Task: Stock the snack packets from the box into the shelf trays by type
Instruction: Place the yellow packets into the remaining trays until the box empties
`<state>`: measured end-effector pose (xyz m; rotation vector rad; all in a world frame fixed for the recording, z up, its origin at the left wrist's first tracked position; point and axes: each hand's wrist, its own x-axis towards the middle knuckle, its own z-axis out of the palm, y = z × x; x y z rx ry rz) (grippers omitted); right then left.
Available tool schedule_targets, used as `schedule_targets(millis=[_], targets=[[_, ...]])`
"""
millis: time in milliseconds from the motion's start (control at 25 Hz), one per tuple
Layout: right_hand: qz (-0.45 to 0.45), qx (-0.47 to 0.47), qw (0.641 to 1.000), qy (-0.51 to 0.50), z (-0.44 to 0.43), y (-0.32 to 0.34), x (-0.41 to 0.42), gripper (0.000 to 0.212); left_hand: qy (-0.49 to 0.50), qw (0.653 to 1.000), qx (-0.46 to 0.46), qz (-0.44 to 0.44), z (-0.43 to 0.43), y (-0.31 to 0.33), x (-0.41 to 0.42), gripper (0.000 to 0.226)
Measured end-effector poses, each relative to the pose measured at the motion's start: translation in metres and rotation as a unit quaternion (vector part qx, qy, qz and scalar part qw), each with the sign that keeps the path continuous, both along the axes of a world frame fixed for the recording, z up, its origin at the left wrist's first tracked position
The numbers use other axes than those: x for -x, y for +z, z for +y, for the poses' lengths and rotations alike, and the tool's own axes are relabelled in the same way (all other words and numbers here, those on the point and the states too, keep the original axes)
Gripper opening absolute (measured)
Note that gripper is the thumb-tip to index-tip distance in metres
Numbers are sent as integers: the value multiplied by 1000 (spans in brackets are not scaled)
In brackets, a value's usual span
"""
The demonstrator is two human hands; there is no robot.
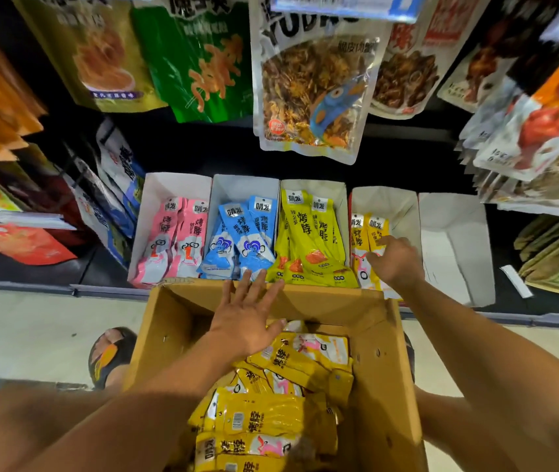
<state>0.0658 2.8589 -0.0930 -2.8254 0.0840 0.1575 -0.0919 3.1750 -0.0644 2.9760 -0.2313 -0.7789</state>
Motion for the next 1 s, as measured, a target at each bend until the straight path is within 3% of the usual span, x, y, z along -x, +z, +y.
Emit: schedule_targets(millis=[120,280,520,720,880,1000], targets=[[-30,-55,997,38,24,36,30,50,1,999,15,-41,13,10,14,73],[-65,-45,990,115,61,62,78,44,15,993,27,-115,40,21,46,69],[-62,-2,979,196,117,38,162,39,31,993,-57,-101,103,3,125,67],[90,4,964,249,140,-23,218,39,29,993,-88,-78,133,-9,182,67],[251,-7,933,258,150,-77,254,41,30,988,-82,-131,133,-24,193,70],[318,-17,912,258,155,-103,276,38,45,984,-66,-157,134,-30,192,69]])
